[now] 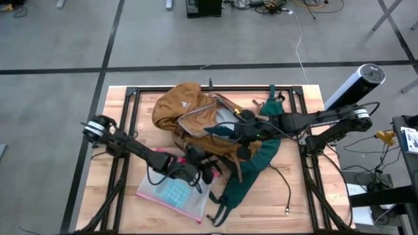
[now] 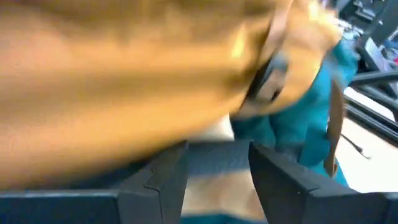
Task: Unpack backpack
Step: Remove the phone from the brown backpack
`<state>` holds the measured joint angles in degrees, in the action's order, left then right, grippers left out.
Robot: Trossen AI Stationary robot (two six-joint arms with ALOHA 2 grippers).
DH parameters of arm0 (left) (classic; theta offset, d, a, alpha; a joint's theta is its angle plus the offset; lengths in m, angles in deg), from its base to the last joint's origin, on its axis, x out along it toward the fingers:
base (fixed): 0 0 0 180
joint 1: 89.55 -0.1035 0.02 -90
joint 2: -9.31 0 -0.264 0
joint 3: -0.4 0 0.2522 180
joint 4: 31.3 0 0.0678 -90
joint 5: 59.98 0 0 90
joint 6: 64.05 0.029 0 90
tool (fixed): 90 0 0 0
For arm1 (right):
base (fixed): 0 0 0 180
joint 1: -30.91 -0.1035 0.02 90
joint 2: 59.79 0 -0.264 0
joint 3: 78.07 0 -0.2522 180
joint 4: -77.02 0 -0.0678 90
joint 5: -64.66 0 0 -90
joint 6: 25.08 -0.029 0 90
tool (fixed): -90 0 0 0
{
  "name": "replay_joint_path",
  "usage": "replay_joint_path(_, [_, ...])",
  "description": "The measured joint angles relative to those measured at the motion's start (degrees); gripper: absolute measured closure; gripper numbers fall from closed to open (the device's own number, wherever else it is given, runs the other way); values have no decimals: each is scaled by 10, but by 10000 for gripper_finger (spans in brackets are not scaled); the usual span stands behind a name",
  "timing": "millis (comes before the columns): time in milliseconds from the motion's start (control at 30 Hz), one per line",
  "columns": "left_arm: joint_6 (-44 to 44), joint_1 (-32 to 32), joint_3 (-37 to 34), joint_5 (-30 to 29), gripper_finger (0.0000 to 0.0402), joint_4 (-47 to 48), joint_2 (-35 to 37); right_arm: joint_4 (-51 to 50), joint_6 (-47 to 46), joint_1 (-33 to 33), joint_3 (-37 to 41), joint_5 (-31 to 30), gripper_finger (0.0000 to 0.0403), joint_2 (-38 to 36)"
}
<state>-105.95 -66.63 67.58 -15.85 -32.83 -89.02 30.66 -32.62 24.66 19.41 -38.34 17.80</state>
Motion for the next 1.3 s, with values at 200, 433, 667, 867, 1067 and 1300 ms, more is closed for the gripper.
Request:
replay_joint_path(200, [34,-8,0,-25,244,-10,-15,58,-23,-3,45,42,393,4])
replay_joint_path(433, [-35,-22,-1,-4,244,-9,-95,151,-33,-3,102,56,393,6])
replay_joint_path(667, [-165,-25,0,38,245,-28,-197,200,-15,0,105,45,393,8])
replay_joint_path(867, [-164,-24,1,39,245,-40,-217,237,1,0,104,40,390,4])
replay_joint_path(1067, [-149,-24,-1,81,245,-21,-164,236,8,1,104,40,392,4])
replay_joint_path(1300, [-27,-7,0,46,245,-3,-21,200,-5,3,118,40,393,3])
